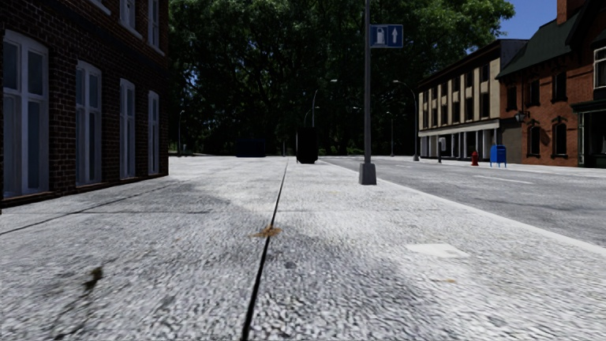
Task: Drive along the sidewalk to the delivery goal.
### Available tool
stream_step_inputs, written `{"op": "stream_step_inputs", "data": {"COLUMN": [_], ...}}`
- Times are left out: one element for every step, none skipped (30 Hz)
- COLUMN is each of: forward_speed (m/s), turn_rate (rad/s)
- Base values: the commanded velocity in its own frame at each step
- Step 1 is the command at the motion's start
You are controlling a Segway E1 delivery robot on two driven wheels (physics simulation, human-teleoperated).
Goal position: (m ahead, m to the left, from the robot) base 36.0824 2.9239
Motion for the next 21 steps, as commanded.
{"op": "stream_step_inputs", "data": {"forward_speed": [2.00,2.00,2.00,2.00,2.00,2.00,2.00,2.00,2.00,2.00,2.00,2.00,2.00,2.00,2.00,2.00,2.00,2.00,2.00,2.00,2.00], "turn_rate": [0.00,0.00,0.00,0.00,0.00,0.00,0.04,0.15,0.15,0.60,0.75,0.83,0.84,0.85,0.85,0.85,0.83,0.09,0.02,0.00,0.00]}}
